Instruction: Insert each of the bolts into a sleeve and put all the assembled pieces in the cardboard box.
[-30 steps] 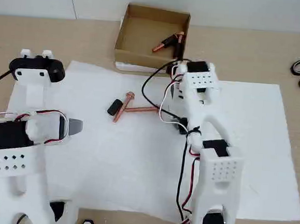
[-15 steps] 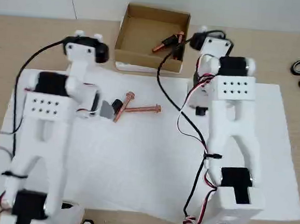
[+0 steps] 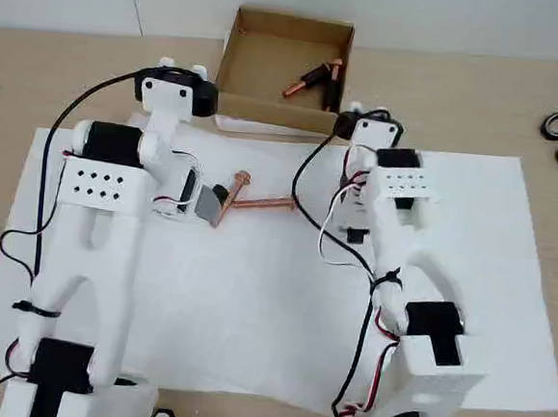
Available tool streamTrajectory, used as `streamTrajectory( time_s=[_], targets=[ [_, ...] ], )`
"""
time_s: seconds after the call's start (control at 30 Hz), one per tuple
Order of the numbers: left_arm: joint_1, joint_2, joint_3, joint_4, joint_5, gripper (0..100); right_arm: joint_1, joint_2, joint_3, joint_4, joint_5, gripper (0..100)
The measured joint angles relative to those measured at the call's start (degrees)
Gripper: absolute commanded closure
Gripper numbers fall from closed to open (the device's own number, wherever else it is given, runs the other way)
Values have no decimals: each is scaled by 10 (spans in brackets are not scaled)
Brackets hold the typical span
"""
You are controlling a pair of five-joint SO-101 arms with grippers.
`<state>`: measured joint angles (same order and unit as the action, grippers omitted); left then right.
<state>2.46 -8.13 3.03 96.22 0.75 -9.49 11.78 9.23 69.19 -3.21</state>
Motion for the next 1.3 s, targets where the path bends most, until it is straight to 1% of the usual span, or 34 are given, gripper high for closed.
streamTrajectory(
  time_s=[0.17, 0.53, 0.7, 1.1, 1.23, 1.3],
  targets=[
    [0, 0, 0, 0, 0, 727, -16, 0, 33, -34, 0, 896],
    [0, 0, 0, 0, 0, 727, -17, 30, 25, -39, 0, 885],
    [0, 0, 0, 0, 0, 727, -18, 46, 23, -40, 1, 832],
    [0, 0, 0, 0, 0, 727, -19, 54, 11, -36, 1, 837],
    [0, 0, 0, 0, 0, 727, -19, 54, 11, -36, 1, 917],
    [0, 0, 0, 0, 0, 727, -15, 54, 11, -36, 1, 939]
  ],
)
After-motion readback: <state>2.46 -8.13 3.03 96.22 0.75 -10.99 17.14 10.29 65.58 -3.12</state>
